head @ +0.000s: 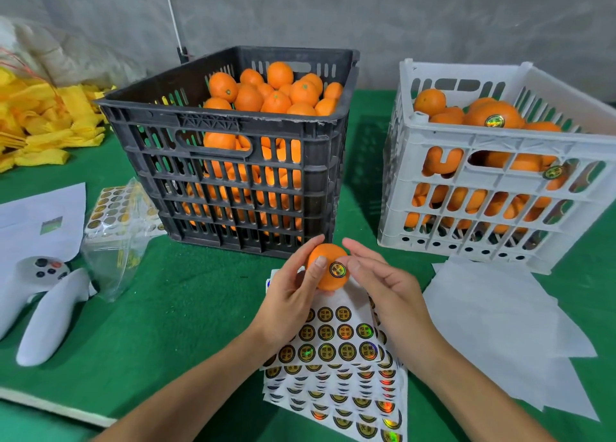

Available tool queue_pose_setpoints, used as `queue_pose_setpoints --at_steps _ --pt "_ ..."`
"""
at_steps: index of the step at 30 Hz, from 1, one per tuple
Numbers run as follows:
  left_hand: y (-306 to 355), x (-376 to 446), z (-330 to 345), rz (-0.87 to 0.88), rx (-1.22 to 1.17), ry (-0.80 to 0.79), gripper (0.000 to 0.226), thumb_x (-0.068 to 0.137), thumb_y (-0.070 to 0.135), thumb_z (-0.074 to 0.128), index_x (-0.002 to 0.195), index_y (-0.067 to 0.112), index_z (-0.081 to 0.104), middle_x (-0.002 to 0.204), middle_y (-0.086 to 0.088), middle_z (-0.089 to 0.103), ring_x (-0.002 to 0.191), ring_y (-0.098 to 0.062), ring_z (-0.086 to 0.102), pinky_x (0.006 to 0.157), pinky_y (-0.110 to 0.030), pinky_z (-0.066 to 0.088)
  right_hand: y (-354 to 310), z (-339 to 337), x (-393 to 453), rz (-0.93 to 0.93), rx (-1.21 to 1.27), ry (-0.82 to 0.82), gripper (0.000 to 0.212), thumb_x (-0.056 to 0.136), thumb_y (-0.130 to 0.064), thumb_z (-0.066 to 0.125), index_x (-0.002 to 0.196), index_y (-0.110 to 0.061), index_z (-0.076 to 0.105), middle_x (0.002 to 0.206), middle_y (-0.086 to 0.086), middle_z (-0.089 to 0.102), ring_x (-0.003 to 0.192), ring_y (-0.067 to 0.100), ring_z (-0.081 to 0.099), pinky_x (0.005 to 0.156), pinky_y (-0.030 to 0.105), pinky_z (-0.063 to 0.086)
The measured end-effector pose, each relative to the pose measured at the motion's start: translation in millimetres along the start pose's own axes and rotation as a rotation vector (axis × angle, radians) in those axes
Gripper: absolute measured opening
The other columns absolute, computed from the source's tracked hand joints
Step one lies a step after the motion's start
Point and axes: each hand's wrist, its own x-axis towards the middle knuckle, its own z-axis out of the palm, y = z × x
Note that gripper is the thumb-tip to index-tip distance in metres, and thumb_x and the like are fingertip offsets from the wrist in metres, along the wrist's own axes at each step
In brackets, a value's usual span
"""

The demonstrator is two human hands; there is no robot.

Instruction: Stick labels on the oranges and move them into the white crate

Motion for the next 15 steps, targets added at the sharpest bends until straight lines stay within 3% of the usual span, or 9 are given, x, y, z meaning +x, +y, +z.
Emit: queue_pose_setpoints --at_steps 3,7,9,11,15 --pt "-1.6 0.0 0.0 -0.011 0.018 0.002 0.051 0.106 0.043 0.051 0.154 0.028 0.046 0.134 0.003 0.07 0.12 -0.019 0.069 0.096 -0.037 0.06 3.7 4.0 1.9 0.048 0.012 0.022 0.021 0.1 -0.028 0.062 0.111 -0.026 0.08 0.138 -0.022 0.062 0.128 -0.001 0.057 0.109 0.032 0.045" --pt "-0.6 -0.1 1.5 -0.017 0.018 0.015 0.053 0.104 0.05 0.05 0.153 0.029 0.047 0.132 0.004 0.07 0.118 -0.018 0.07 0.091 -0.036 0.062 1.4 5.8 0.3 0.012 -0.007 0.03 0.021 0.099 -0.03 0.063 0.11 -0.028 0.081 0.137 -0.023 0.062 0.126 -0.006 0.056 0.093 0.009 0.048" --pt "1.2 -0.3 1.4 -0.02 0.02 0.019 0.058 0.1 0.063 0.051 0.149 0.033 0.051 0.128 0.007 0.071 0.116 -0.017 0.07 0.089 -0.035 0.062 1.4 5.7 -0.8 -0.008 -0.05 0.05 0.02 0.099 -0.032 0.064 0.109 -0.03 0.081 0.137 -0.023 0.062 0.126 -0.007 0.055 0.092 0.006 0.046" --pt "2.7 0.0 1.0 -0.023 0.037 0.019 0.058 0.094 0.069 0.058 0.144 0.039 0.054 0.126 0.011 0.07 0.112 -0.016 0.072 0.088 -0.034 0.063 2.7 5.3 -1.5 -0.036 -0.085 0.058 0.02 0.098 -0.034 0.064 0.109 -0.032 0.081 0.136 -0.022 0.062 0.126 -0.007 0.056 0.093 0.007 0.047" --pt "6.0 3.1 1.9 -0.019 0.045 0.051 0.051 0.088 0.053 0.078 0.135 0.042 0.061 0.13 0.004 0.065 0.103 -0.019 0.075 0.082 -0.035 0.064 2.5 4.6 -3.6 -0.058 -0.109 0.058 0.022 0.098 -0.033 0.063 0.113 -0.031 0.079 0.135 -0.02 0.063 0.122 -0.003 0.059 0.091 0.007 0.047"
